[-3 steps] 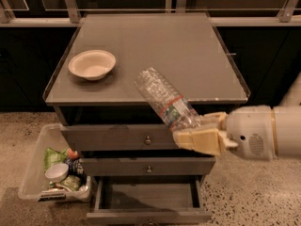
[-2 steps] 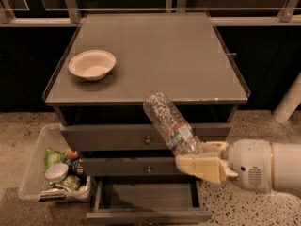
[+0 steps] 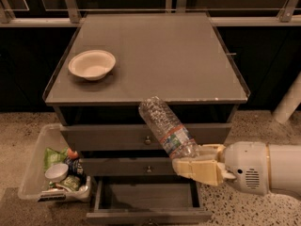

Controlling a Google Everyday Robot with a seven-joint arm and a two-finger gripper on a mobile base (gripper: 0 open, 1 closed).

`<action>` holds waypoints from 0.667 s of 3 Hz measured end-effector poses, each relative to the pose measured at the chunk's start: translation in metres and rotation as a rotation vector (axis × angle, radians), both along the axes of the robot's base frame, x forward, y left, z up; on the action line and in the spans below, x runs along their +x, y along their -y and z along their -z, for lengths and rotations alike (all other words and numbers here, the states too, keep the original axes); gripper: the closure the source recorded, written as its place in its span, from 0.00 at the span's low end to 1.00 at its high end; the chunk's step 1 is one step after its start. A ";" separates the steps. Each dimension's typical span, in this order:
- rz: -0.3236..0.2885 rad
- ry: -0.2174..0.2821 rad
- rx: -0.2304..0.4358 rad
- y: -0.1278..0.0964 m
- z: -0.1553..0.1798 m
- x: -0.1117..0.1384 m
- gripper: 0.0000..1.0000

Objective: Place water bottle into bottom drawer

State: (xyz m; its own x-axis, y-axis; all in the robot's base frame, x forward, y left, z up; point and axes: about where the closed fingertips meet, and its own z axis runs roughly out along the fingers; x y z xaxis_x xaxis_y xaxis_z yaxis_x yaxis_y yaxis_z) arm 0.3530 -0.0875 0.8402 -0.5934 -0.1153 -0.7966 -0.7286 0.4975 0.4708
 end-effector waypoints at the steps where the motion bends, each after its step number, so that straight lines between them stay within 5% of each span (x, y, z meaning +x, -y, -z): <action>1: 0.066 -0.083 0.061 0.016 0.038 -0.002 1.00; 2: 0.143 -0.197 0.190 0.031 0.104 -0.012 1.00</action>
Offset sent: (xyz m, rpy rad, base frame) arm -0.0226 -0.0568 -0.1983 0.3794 0.3529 -0.2407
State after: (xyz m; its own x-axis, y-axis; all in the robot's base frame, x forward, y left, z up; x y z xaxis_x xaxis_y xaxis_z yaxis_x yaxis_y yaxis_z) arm 0.3414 -0.1188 0.7357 -0.7380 0.1208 -0.6639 -0.5428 0.4782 0.6904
